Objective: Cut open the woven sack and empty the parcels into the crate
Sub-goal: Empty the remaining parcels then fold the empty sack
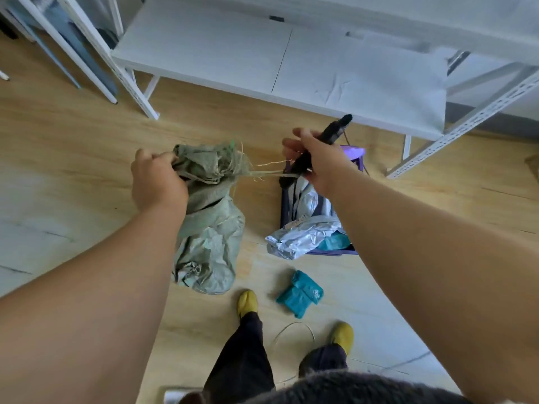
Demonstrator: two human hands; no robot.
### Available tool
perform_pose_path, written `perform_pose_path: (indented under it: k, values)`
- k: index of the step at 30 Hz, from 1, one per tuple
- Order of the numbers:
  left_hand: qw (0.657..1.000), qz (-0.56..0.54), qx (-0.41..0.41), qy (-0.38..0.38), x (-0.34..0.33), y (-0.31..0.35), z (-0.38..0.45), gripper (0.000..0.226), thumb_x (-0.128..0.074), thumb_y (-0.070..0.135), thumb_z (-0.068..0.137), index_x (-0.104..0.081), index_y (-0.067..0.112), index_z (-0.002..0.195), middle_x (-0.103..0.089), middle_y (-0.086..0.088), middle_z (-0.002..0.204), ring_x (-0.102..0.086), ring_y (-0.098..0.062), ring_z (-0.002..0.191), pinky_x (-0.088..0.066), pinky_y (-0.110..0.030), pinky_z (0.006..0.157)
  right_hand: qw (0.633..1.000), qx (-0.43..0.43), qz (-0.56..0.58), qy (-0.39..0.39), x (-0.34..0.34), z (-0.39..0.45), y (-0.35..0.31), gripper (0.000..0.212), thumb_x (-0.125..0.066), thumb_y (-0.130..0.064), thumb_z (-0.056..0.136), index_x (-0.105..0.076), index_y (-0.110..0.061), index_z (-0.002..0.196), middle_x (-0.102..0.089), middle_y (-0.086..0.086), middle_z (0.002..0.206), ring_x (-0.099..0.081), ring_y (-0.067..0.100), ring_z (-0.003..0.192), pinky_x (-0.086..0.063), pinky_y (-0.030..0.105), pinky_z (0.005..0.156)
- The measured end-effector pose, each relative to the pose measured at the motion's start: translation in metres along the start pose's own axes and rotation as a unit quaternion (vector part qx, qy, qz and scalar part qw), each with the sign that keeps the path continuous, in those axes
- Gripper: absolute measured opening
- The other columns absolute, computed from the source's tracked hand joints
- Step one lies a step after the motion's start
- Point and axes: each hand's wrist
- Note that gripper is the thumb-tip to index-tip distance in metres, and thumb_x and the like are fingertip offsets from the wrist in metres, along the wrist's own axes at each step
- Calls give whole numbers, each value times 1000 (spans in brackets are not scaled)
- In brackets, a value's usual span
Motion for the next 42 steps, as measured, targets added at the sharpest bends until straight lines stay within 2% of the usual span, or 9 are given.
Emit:
perform_pose_path:
  k: [3,5,11,16,21,26,32,36,42]
  values:
    - [998,9,50,-36,-15,-7,-25,27,-52,10,94,-63,17,117,-47,-11,124,-47,-30,97,-38,-37,73,984,7,89,152,32,1,3,9,-60,-23,94,-66,-17,97,-76,1,88,-72,12,79,-54,38,91]
    - [991,-13,124,-40,-21,-10,-47,22,-47,22,96,-58,14,112,-50,-12,120,-48,-32,86,-33,-36,71,981,-11,76,177,59,-2,9,7,-61,-23,92,-63,-16,94,-75,0,88,-72,12,78,-55,40,91]
    - [984,116,115,-76,-28,-16,-123,29,-40,13,95,-52,9,121,-45,-14,118,-51,-38,101,-34,-40,72,979,-82,-185,14,87,-25,47,20,-54,-16,96,-60,-10,114,-70,7,90,-60,21,70,-45,29,59]
    - [935,295,107,-164,-27,-23,-206,31,-52,7,89,-56,10,120,-40,-7,121,-37,-28,117,-41,-39,79,952,-111,-267,-101,95,-53,85,10,-54,-13,97,-59,-12,106,-69,7,84,-56,16,54,-44,26,53]
    - [880,334,213,-263,-31,-47,-287,42,-51,18,93,-46,8,134,-40,-11,132,-34,-32,127,-42,-46,98,925,-163,-323,-118,124,-82,121,6,-51,-13,98,-57,-13,100,-64,4,76,-51,14,52,-38,24,49]
    - [842,338,294,-302,-21,-82,-331,36,-52,19,91,-54,12,126,-44,-11,123,-39,-33,120,-41,-42,82,912,-219,-328,-114,129,-108,156,12,-51,-12,97,-55,-9,109,-64,9,86,-50,15,52,-36,23,51]
    - [854,311,297,-292,-30,-98,-343,38,-54,20,91,-53,9,127,-42,-12,123,-41,-33,116,-44,-44,91,900,-249,-335,-129,113,-117,187,24,-50,-10,96,-57,-9,119,-66,9,99,-49,13,51,-40,22,53]
    - [898,267,243,-250,-35,-94,-337,29,-54,15,93,-55,7,121,-41,-13,126,-44,-33,115,-46,-43,89,901,-212,-341,-167,110,-116,191,30,-52,-6,94,-59,-17,121,-65,10,111,-56,13,58,-42,18,44]
    - [958,166,164,-165,-39,-81,-294,26,-45,13,97,-56,8,119,-46,-12,113,-48,-32,103,-38,-41,71,899,-173,-359,-183,96,-99,181,34,-57,-12,91,-59,-23,124,-62,2,100,-62,11,71,-49,26,65]
Point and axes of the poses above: each hand's wrist, its own z-axis towards the middle knuckle, its own x-axis out of the back of the hand, y = z × x
